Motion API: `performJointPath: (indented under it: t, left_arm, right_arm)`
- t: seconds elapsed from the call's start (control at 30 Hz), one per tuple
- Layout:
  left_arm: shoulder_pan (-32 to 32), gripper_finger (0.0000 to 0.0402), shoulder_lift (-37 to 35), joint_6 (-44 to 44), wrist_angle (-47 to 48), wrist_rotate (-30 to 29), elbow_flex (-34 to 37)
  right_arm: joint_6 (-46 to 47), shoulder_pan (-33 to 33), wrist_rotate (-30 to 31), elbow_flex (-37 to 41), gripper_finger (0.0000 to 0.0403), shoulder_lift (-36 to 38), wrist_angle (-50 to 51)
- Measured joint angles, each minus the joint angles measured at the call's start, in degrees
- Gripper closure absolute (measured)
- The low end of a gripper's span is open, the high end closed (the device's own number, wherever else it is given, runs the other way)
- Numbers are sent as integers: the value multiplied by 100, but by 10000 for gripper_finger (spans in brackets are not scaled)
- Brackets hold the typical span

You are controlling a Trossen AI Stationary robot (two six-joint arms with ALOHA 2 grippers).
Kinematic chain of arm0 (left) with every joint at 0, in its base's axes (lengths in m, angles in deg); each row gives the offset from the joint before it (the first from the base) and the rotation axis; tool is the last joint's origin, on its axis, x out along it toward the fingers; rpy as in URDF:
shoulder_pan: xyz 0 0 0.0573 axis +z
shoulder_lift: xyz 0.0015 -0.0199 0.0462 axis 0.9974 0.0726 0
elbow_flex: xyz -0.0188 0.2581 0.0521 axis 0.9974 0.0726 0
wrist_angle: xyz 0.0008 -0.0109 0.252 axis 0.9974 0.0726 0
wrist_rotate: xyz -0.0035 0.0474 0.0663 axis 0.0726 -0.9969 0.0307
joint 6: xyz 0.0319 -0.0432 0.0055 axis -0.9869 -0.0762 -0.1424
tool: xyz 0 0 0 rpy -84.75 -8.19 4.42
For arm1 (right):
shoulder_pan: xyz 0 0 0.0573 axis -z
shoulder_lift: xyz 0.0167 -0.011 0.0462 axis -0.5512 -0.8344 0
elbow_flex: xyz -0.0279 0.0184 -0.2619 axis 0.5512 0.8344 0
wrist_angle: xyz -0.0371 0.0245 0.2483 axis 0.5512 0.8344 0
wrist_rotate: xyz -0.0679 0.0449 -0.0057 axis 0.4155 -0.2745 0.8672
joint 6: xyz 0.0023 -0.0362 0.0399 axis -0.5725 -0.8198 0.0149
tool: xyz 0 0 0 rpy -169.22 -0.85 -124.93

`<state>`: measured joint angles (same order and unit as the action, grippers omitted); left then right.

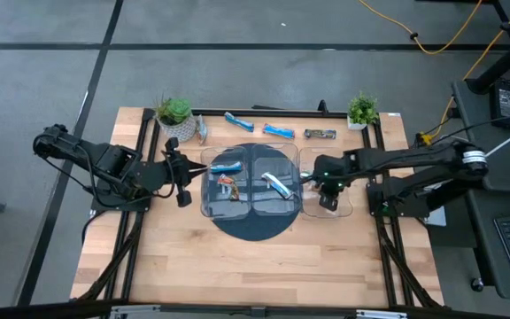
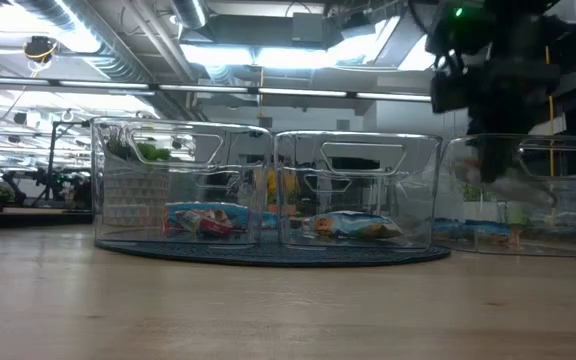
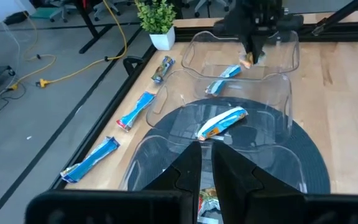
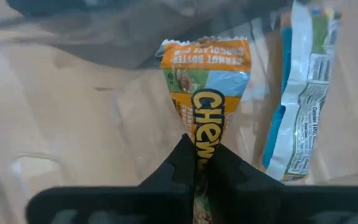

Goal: Pick and place Granola Bars by type
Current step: Put the yellow granola bar into the right transparent bin

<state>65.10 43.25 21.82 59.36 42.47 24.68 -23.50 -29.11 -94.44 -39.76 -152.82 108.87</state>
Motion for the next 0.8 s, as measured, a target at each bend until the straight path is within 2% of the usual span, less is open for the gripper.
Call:
performJointPath:
  t: [0.2,0.43,0.8]
  left_arm:
    - [0,370,0,-47,2,-9,0]
    - [0,370,0,-53,5,26,0]
    - [0,371,0,-54,193,349,0]
  right_arm:
    - [-307,82,-184,0,387,-574,-158]
    - [-411,82,-203,0,353,-1032,-440]
    - [-239,82,-425,0,357,-1173,-645]
